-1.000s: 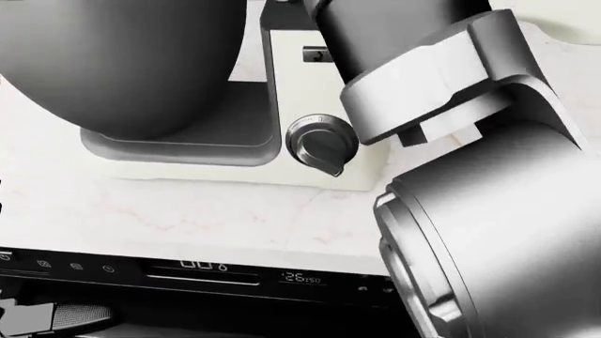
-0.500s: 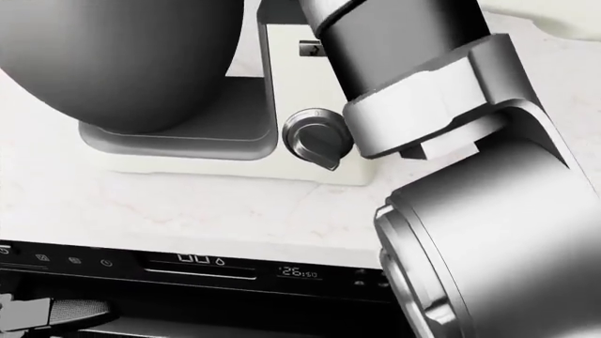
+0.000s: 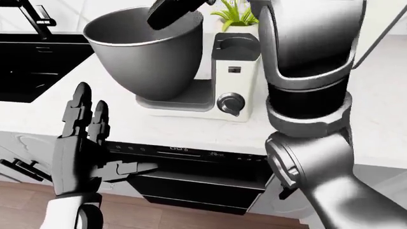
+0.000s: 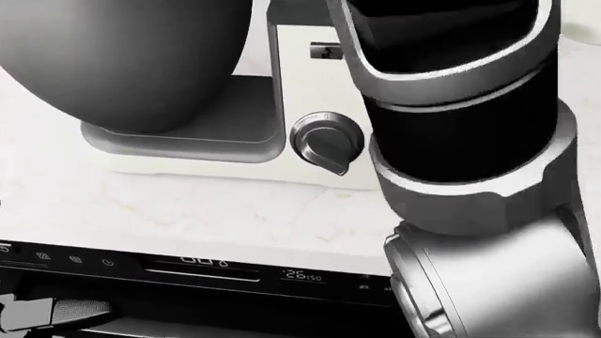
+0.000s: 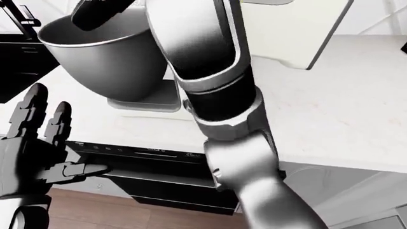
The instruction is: Place the bread in the stand mixer bowl.
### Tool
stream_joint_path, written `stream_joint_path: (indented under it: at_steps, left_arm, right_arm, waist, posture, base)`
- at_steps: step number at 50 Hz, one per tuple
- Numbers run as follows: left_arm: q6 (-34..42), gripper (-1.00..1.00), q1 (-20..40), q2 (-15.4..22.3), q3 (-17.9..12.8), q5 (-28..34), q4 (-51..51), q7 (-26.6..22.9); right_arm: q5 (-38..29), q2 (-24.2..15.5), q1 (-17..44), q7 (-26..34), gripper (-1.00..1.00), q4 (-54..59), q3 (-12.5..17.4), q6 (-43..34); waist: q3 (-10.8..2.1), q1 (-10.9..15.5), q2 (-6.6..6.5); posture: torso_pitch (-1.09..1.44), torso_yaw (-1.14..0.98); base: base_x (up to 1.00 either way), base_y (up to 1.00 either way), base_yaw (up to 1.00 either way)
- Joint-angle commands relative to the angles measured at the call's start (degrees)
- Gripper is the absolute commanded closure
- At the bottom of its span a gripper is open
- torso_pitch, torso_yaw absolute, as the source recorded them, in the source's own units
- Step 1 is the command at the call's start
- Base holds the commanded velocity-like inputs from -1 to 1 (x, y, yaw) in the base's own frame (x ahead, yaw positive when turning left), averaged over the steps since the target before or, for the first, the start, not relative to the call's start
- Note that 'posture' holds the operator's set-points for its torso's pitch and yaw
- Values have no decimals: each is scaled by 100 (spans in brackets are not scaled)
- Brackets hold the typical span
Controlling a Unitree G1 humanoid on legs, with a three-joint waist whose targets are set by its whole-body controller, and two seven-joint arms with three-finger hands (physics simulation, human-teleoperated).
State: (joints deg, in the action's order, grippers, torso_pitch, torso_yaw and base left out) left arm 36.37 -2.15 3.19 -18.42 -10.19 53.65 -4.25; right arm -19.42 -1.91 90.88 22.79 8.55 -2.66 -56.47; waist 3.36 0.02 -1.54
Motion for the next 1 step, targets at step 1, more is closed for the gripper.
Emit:
stream_joint_path:
  at_steps: [1]
  left_arm:
    - [-122, -100, 81, 39, -40, -24, 242, 9]
  right_arm:
    - [-102, -37, 195, 20, -100, -237, 53, -37]
  waist:
    - [-124, 2, -32]
  posture:
    - [0, 0]
  base:
    - [0, 0, 0]
